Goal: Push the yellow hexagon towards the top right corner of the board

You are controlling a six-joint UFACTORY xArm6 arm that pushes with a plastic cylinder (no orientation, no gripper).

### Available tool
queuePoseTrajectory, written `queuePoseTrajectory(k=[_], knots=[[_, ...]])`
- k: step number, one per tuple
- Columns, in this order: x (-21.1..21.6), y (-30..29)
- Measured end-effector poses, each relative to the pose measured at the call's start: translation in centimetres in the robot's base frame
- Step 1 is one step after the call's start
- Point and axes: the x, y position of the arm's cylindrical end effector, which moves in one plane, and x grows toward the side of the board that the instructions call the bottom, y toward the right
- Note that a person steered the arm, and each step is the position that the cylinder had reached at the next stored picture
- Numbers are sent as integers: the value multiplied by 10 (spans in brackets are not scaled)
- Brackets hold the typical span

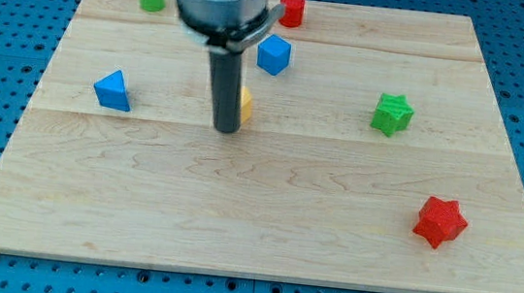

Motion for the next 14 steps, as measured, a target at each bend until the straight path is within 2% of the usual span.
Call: queuePoseTrajectory(k=[1, 2, 3, 4, 6, 7, 8, 9, 11, 12, 13, 14], knots=[[-29, -10], [-29, -40], [-58, -12], [-99, 62], [-41, 64], [-62, 103], [-127, 141], [-129, 191], [-99, 223], [-117, 233], [-168, 213], [-184, 234]])
